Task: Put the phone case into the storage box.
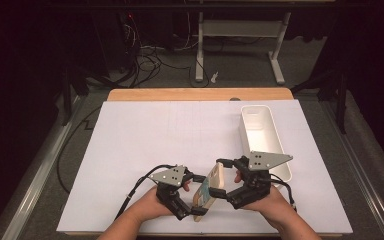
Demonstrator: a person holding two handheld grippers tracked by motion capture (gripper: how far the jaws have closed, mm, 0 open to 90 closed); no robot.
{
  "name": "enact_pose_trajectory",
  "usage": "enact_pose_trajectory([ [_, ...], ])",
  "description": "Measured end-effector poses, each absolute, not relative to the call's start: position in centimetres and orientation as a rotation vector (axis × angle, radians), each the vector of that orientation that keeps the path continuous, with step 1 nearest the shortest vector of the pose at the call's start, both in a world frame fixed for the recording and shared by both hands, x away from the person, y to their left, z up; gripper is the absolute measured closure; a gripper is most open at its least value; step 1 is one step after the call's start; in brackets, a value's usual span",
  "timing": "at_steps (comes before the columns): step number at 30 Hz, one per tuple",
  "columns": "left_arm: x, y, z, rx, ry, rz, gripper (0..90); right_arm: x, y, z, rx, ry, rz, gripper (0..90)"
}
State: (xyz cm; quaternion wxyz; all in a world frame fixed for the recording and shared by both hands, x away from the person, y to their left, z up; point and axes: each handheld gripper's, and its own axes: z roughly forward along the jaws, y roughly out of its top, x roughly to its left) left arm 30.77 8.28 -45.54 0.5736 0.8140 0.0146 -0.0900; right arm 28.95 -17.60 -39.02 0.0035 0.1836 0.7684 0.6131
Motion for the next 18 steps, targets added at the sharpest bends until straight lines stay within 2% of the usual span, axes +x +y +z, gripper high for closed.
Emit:
enact_pose_trajectory([
  [18,30.79,8.32,-45.53,1.915,0.049,-0.19,8.9,29.1,-17.6,-39.05,0.608,2.407,1.924,11.3],
])
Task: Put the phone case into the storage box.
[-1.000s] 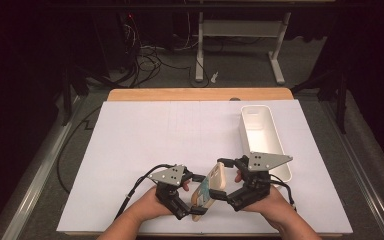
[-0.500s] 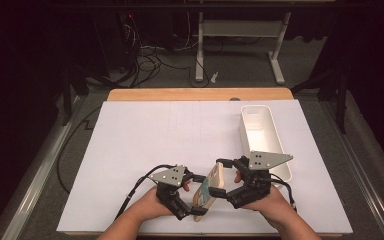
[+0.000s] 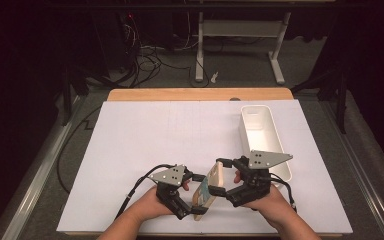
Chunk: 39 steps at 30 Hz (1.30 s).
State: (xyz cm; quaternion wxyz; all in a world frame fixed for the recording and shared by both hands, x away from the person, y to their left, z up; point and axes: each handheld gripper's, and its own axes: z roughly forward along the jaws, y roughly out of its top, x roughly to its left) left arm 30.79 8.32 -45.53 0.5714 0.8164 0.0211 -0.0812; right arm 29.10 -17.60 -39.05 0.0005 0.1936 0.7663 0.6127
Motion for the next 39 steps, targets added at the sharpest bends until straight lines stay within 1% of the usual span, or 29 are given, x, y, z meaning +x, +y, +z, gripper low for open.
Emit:
enact_pose_trajectory([
  [15,30.5,8.2,-45.4,1.923,0.067,-0.147,7.2,29.1,-17.6,-39.0,0.627,2.395,1.927,12.2],
  [22,30.4,8.2,-45.3,1.925,0.088,-0.113,0.4,29.0,-17.6,-38.9,0.627,2.387,1.935,12.4],
  [39,30.1,9.2,-45.2,1.923,0.144,-0.054,0.2,29.0,-18.0,-38.7,0.633,2.353,1.918,12.6],
])
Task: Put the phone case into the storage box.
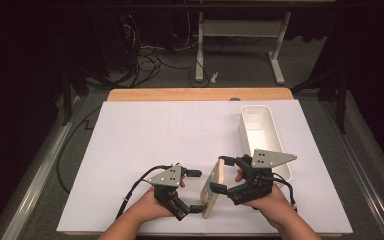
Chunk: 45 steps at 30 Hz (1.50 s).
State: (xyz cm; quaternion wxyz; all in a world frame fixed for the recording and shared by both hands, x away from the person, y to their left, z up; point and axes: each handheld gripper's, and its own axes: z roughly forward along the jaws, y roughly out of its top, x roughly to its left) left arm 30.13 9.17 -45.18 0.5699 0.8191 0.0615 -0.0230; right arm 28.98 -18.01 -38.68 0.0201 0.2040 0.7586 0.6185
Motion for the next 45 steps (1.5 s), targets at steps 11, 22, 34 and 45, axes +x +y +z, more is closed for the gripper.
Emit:
enact_pose_trajectory([
  [11,30.0,11.9,-45.0,1.914,0.285,0.06,0.5,29.0,-18.3,-38.6,0.638,2.33,1.875,12.6],
  [22,29.4,16.2,-45.3,1.901,0.477,0.243,0.5,29.0,-18.5,-38.6,0.637,2.314,1.841,12.6],
  [34,28.9,19.3,-46.4,1.865,0.604,0.365,0.5,29.0,-19.0,-38.6,0.644,2.287,1.802,12.6],
  [45,28.9,19.4,-46.8,1.83,0.664,0.388,0.3,29.0,-20.0,-38.3,0.657,2.24,1.776,12.5],
])
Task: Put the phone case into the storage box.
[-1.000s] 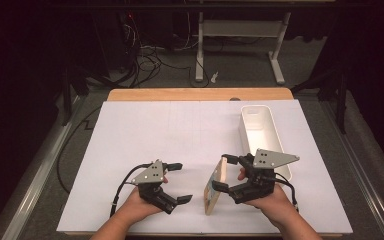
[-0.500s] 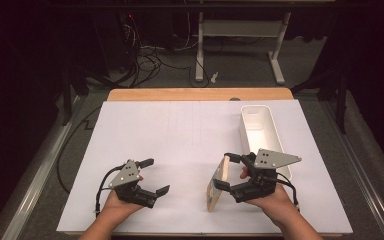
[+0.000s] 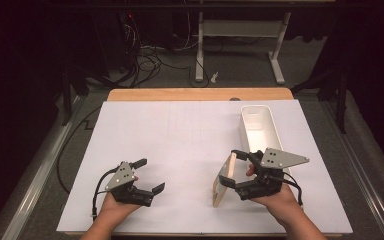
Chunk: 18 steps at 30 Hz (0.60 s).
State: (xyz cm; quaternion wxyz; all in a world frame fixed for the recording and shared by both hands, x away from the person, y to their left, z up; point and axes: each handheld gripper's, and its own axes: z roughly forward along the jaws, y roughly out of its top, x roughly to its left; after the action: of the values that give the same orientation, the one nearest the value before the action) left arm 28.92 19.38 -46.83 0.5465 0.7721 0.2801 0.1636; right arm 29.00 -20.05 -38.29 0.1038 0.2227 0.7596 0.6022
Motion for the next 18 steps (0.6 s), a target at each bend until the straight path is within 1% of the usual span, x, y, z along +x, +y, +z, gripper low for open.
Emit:
enact_pose_trajectory([
  [8,29.2,19.6,-47.0,1.803,0.701,0.373,0.3,29.0,-20.7,-38.0,0.677,2.19,1.768,12.5],
  [18,29.2,20.1,-46.9,1.784,0.719,0.404,0.3,28.9,-21.3,-37.6,0.693,2.128,1.739,12.5],
])
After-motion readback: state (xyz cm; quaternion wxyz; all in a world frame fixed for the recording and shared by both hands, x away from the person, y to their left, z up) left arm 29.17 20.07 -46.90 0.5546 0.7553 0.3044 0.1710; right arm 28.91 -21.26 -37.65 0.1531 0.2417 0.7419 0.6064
